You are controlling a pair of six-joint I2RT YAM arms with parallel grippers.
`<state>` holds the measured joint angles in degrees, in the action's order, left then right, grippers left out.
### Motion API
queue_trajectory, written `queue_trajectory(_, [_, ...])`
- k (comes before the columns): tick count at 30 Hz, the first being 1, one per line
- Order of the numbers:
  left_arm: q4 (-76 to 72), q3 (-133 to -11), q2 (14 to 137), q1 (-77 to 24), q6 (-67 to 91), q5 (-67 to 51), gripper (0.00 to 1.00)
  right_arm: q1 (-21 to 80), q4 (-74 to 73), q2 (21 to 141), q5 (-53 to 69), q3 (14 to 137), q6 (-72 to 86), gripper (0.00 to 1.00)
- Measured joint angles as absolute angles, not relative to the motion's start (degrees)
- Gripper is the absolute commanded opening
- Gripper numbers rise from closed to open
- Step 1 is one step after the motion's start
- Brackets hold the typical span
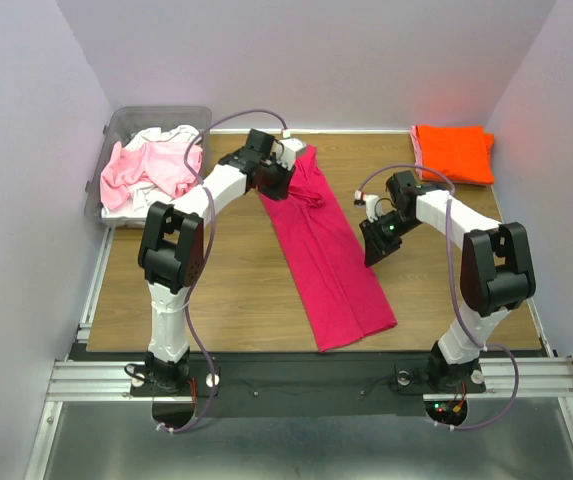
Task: Fold and stack the t-shirts
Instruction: Fold the tshirt
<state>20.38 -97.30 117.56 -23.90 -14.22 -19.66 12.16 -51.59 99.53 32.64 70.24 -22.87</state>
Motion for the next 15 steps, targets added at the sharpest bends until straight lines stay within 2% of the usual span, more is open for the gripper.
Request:
queue_trajectory(10, [19.8, -95.0, 124.5, -25.9, -10.0, -20.1, 0.23, 14.3, -47.4, 103.8, 35.6, 62.6, -20.0, 0.23])
queue_trajectory(15, [22.1, -105.2, 131.4, -25.4, -10.5, -20.1, 0.22, 19.6, -44.0, 105.8, 41.1, 61.9, -16.1, 0.23])
